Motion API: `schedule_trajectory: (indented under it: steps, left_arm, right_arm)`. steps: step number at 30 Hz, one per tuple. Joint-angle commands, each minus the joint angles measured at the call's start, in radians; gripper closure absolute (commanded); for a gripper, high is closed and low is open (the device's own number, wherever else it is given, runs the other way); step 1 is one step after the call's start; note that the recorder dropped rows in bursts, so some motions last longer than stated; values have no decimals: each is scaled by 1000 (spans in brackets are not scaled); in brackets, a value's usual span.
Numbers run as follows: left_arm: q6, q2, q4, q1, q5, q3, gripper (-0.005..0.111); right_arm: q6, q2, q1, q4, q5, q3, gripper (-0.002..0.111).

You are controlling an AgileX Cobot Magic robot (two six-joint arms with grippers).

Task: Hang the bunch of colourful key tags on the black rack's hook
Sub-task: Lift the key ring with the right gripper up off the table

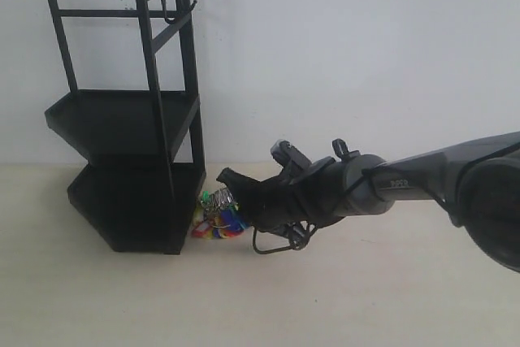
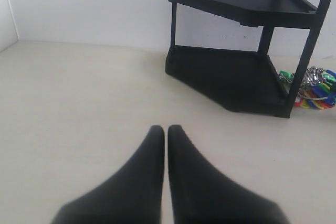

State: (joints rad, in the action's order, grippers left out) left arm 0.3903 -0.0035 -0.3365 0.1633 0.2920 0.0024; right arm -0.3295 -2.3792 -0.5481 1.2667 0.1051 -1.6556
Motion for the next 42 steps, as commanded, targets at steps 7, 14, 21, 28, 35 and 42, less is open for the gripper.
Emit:
schedule_trajectory:
  steps: [7,14,21,28,35,42]
  left_arm:
    - [6,4,1,8,-3,-2,102]
    - [6,4,1,8,-3,-2,102]
    - [6,4,1,8,-3,-2,102]
    - [6,4,1,8,-3,-2,102]
    - [6,4,1,8,-3,-2,102]
    - [6,4,1,8,-3,-2,102]
  right_arm:
    - [-338,157,10,-76,146,-1,108]
    - [-216,280,10,-398,267,-1,109]
    - [293,396,11,-1079,449,-1,109]
    - [504,517,11,-1450,614,-1,109]
    - [419,574,-42,-1384,657,-1,109]
    - [498,577,-80,-1477,684,-1,109]
